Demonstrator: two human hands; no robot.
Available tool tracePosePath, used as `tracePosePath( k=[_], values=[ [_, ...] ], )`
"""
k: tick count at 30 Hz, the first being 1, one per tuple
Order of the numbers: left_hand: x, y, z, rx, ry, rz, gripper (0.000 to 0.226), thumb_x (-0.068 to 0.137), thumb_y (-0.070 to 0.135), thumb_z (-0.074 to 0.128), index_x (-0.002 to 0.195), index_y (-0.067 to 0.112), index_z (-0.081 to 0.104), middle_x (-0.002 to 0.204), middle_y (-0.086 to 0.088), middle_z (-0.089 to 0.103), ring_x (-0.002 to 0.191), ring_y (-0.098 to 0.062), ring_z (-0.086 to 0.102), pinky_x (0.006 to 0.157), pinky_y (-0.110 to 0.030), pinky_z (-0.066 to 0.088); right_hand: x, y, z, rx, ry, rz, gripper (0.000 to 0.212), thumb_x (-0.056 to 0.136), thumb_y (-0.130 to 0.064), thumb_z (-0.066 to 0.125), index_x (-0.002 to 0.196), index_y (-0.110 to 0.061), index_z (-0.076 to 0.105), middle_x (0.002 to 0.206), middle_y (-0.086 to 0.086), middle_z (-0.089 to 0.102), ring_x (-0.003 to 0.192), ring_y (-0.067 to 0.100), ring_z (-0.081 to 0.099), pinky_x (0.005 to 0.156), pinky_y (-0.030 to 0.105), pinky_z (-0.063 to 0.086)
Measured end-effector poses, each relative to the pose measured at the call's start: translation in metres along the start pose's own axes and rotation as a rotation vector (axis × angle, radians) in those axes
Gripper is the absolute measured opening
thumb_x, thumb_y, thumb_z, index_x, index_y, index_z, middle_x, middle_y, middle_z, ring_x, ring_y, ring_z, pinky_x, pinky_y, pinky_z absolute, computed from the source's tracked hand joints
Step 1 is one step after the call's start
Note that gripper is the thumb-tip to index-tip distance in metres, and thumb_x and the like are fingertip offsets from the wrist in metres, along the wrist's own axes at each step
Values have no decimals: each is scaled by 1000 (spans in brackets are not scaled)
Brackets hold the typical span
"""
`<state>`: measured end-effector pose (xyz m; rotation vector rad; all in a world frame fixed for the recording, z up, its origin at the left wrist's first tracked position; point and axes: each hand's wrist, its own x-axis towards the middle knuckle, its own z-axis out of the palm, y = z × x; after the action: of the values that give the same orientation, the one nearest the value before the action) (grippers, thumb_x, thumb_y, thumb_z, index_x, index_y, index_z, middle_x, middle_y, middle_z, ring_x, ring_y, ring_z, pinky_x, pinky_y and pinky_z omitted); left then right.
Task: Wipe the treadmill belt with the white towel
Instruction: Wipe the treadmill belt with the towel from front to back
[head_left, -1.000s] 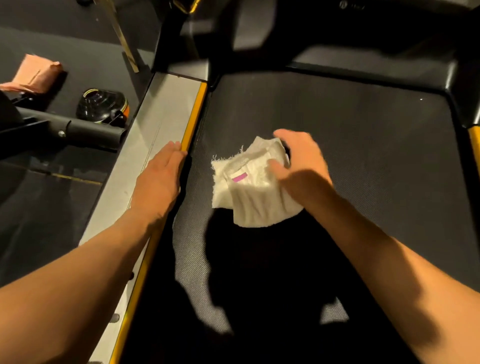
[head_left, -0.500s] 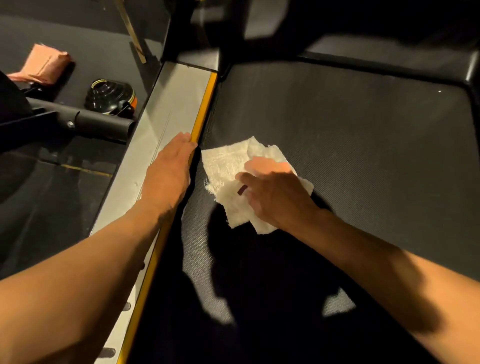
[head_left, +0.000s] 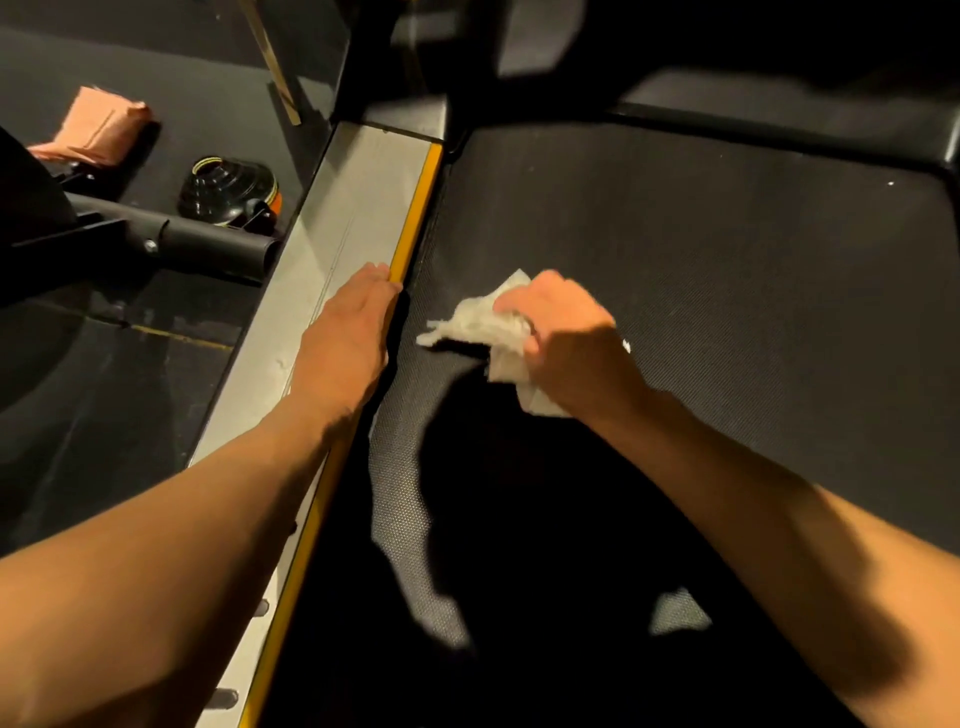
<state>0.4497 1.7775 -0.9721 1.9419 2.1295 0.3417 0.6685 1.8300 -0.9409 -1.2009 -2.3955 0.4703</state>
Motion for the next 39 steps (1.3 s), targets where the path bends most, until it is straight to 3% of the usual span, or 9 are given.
tracePosePath(
  k=[6, 10, 13, 19, 23, 26, 31, 35, 39],
  values=[
    [0, 0, -1, -13, 27, 5, 44, 93, 5, 51, 137, 8, 49, 152, -10, 37, 141, -29, 32, 113, -38, 27, -17, 0, 32, -367, -399, 224, 69, 84, -67, 41, 141, -29, 33, 156, 12, 19, 144, 34, 13, 105, 59, 21],
    [1, -2, 1, -25, 17, -28, 49, 93, 7, 51, 142, 12, 44, 155, -8, 31, 143, -25, 27, 112, -28, 18, -19, 14, 39, -416, -178, 218, 66, 71, -18, 75, 132, -17, 52, 130, 21, 55, 110, 40, 56, 79, 53, 48],
    [1, -2, 2, -38, 19, -25, 51, 92, 5, 52, 141, 12, 44, 155, -8, 31, 143, -25, 27, 113, -29, 19, -8, 29, 29, -457, -153, 142, 62, 62, -4, 74, 121, -15, 61, 108, 20, 63, 84, 39, 61, 65, 45, 50],
    [1, -2, 2, -23, 40, -5, 50, 91, -1, 52, 139, 8, 47, 153, -11, 34, 142, -27, 31, 112, -30, 22, 16, 11, -5, -243, -330, 55, 38, 89, -19, 53, 126, -27, 54, 120, 8, 53, 109, 32, 50, 83, 42, 48],
    [0, -1, 0, -22, 44, 6, 48, 92, 6, 53, 139, 10, 46, 153, -10, 35, 141, -28, 31, 112, -34, 23, 65, 26, -14, -265, -248, 149, 42, 82, -23, 54, 124, -25, 52, 119, 8, 49, 110, 33, 48, 79, 47, 45],
    [0, 0, -1, -21, 36, -8, 49, 92, 5, 55, 140, 10, 45, 154, -9, 34, 142, -27, 30, 112, -30, 19, 68, 29, 10, -327, -407, 183, 55, 77, -43, 62, 125, -19, 48, 127, 8, 45, 118, 33, 42, 84, 49, 42],
    [-6, 4, -2, -13, 23, -34, 53, 91, 0, 51, 142, 9, 43, 154, -9, 32, 144, -26, 26, 114, -31, 19, 50, 13, 26, -332, -285, 87, 48, 86, -7, 51, 132, -14, 39, 120, 13, 53, 106, 34, 50, 80, 44, 41],
    [-19, 12, -1, -84, 116, -159, 45, 94, 5, 43, 139, 7, 46, 149, -11, 39, 138, -26, 35, 112, -34, 28, 20, 4, 17, -220, -458, -81, 50, 89, -7, 48, 135, -25, 45, 124, 8, 53, 111, 30, 48, 87, 40, 46],
    [-23, 10, 2, -64, 94, -151, 52, 92, 2, 44, 144, 6, 40, 152, -12, 36, 142, -26, 30, 115, -25, 15, 29, 13, 16, -117, -296, 126, 51, 87, -11, 46, 136, -26, 47, 134, 8, 49, 120, 31, 44, 93, 43, 45]
  ],
)
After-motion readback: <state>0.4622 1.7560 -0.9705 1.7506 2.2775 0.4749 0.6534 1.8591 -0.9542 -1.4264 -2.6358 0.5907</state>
